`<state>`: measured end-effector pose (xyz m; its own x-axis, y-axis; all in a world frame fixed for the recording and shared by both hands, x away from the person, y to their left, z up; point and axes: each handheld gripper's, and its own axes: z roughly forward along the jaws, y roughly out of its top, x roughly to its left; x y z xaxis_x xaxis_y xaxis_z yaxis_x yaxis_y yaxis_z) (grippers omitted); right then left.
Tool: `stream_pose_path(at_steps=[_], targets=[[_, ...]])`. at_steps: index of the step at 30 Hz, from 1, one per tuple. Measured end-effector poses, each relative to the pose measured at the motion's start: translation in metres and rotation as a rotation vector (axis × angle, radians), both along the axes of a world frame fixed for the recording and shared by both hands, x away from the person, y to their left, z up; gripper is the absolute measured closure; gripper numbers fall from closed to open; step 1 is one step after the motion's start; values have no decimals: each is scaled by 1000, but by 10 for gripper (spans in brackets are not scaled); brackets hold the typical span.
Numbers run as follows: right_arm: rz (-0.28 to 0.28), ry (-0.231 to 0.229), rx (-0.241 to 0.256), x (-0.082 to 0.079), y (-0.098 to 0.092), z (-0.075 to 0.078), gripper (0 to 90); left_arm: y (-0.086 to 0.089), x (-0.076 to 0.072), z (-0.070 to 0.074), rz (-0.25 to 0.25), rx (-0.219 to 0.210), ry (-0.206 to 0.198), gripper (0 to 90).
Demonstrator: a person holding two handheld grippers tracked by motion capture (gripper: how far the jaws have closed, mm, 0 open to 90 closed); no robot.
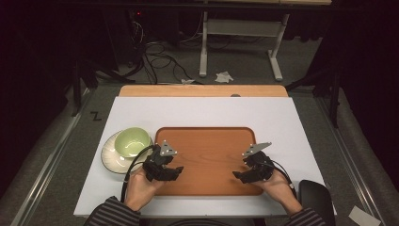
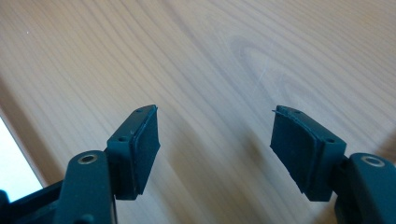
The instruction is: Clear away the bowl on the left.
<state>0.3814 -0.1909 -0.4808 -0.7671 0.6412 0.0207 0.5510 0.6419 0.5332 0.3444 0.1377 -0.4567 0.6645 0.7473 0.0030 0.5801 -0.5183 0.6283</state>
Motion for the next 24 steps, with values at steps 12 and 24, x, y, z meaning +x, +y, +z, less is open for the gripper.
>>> stream_pose_path(at_steps=[12,24], targets=[[19,1,-3,-1,0,-1,340,-1,2,-2,-6,16,2,453],[24,3,-15,-1,0,-2,339,8,8,-3,22,-11,21,452]])
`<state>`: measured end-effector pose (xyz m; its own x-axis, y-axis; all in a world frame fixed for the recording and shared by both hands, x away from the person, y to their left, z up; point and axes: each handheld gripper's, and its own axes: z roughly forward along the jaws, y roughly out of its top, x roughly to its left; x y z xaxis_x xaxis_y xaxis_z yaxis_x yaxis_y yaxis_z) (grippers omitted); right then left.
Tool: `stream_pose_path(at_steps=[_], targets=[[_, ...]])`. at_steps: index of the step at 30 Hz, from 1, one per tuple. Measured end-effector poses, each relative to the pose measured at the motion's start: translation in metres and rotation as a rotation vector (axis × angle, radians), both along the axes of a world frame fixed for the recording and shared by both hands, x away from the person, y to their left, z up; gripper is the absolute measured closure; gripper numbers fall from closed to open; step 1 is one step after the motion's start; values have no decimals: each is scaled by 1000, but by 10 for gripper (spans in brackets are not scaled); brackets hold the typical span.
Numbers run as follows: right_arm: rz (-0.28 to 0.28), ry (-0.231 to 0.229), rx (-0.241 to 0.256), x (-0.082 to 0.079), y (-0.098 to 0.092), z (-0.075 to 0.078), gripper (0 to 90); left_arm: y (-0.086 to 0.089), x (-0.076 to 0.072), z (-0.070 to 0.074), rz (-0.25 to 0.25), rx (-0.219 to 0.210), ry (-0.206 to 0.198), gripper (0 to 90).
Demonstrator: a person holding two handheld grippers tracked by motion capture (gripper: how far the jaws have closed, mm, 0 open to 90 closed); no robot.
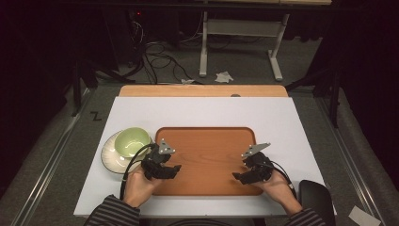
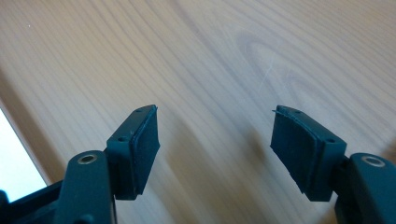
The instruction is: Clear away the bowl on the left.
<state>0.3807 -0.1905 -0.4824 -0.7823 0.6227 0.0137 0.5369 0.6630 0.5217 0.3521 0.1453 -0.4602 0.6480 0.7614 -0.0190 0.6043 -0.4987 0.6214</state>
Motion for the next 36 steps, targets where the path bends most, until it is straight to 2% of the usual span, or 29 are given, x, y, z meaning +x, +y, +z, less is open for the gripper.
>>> stream_pose_path(at_steps=[14,23,31,36], targets=[[-1,6,0,0,1,0,339,2,0,1,3,-9,-1,448],[9,7,-4,0,0,-1,338,5,-1,4,5,-36,-1,441],[11,4,-6,0,1,-1,338,9,-7,15,12,-49,-40,423],[8,8,-3,1,0,-1,338,14,-6,19,35,-64,-53,420]])
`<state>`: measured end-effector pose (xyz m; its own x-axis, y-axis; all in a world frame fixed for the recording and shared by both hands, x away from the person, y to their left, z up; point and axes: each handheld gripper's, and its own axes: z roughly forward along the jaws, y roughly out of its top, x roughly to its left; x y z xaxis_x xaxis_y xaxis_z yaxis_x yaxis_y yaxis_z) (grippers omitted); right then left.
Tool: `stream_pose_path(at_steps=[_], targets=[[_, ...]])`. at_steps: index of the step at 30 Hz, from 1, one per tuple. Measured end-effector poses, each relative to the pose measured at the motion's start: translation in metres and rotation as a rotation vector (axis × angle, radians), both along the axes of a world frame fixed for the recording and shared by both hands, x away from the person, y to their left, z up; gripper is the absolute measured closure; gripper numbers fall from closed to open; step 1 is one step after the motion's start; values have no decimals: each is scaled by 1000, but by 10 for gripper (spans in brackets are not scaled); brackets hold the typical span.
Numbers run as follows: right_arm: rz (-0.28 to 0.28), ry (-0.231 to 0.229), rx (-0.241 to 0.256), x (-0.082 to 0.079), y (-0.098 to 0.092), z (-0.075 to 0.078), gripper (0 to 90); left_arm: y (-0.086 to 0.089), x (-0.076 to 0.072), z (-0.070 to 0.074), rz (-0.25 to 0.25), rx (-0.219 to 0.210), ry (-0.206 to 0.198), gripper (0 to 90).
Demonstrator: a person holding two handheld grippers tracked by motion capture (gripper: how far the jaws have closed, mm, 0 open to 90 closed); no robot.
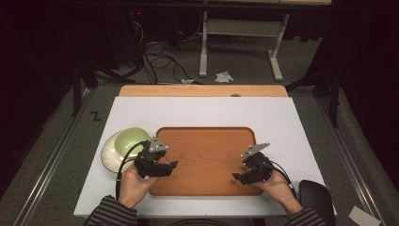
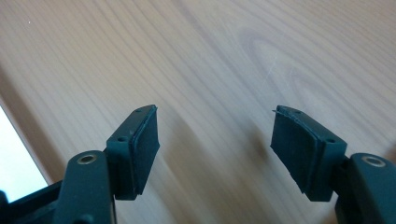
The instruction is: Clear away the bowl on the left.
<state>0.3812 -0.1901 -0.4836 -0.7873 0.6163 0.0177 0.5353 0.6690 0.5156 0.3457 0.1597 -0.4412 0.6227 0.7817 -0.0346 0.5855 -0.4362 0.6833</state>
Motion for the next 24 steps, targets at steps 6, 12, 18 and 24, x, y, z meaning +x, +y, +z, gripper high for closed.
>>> stream_pose_path(at_steps=[6,12,18,24], targets=[[3,1,-4,0,1,0,338,5,0,3,17,-1,-15,419],[1,1,0,0,1,0,338,8,1,5,31,-3,-19,418],[3,-1,-5,0,0,0,338,14,2,7,50,-13,-29,419],[-3,1,1,0,0,0,338,18,3,9,64,-20,-32,419]])
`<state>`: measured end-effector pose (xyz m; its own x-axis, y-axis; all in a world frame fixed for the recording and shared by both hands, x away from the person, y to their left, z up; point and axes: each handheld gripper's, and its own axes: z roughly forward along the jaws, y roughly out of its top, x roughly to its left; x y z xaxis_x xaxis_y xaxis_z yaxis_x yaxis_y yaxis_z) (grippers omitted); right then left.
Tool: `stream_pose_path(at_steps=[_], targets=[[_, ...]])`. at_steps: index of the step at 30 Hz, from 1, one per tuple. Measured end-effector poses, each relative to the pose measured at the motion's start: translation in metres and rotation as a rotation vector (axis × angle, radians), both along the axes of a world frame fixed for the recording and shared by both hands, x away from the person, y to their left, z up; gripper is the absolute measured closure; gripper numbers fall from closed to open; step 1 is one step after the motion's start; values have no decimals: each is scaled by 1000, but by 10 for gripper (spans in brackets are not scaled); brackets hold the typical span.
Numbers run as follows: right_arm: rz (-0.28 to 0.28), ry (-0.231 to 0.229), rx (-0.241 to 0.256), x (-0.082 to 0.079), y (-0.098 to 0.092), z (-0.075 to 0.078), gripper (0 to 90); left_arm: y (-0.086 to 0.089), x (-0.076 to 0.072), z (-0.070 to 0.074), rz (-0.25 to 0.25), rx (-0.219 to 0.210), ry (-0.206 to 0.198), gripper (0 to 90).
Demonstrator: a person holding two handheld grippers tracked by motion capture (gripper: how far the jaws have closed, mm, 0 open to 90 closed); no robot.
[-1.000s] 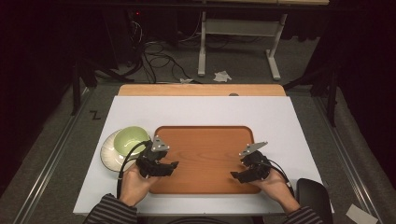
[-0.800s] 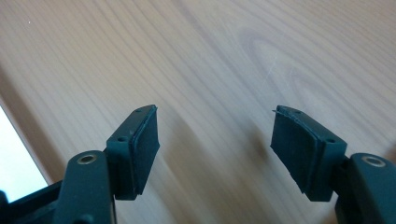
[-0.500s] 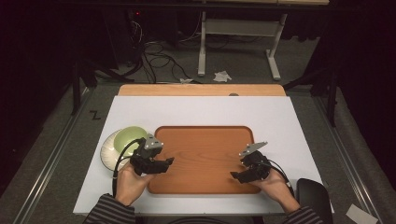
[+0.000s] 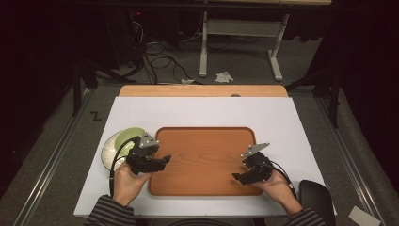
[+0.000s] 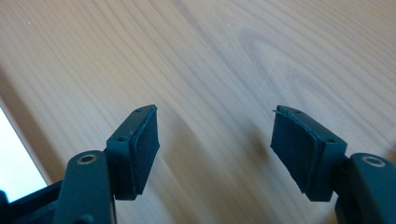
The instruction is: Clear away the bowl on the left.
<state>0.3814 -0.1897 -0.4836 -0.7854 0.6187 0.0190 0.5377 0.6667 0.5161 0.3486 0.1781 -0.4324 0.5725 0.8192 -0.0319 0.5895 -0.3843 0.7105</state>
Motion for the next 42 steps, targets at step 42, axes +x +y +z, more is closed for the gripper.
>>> stream_pose_path(at_steps=[42], targets=[[2,-1,-1,0,1,0,338,24,4,7,78,-56,-10,418]])
